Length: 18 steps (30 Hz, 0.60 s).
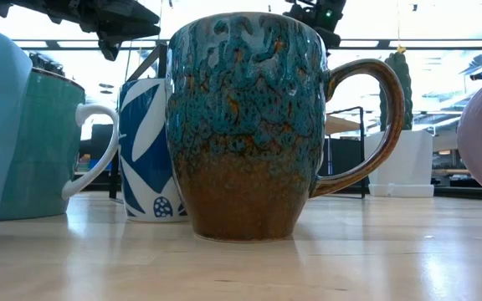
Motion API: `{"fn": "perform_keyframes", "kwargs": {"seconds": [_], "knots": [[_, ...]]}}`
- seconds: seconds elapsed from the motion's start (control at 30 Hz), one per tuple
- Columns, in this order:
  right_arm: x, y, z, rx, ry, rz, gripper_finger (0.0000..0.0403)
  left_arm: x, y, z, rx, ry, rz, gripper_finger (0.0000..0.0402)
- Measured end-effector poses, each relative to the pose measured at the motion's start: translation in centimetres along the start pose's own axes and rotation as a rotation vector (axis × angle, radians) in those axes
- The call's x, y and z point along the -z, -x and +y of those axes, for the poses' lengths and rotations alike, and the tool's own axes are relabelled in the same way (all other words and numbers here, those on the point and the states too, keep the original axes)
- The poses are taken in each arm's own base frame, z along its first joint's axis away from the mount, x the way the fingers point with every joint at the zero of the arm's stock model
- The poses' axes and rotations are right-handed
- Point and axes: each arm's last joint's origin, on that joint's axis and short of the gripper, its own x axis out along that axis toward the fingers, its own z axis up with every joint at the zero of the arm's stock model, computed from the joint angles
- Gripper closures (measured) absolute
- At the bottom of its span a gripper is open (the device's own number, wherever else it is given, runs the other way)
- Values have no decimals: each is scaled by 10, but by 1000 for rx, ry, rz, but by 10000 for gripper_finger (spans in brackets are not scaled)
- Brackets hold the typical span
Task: Place coffee mugs
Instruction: Put the yellow mug on the shelf
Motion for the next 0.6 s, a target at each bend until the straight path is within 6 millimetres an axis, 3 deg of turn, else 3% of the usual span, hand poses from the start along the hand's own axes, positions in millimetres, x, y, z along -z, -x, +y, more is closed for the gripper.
{"fn": "perform_keyframes", "kwargs": {"seconds": [0.23, 0.6], "knots": [[3, 16, -6, -5, 42, 21, 263, 0, 0, 0, -1, 0, 1, 294], [8, -5, -1, -10, 140, 62, 263, 0, 0, 0, -1, 0, 1, 294]]}}
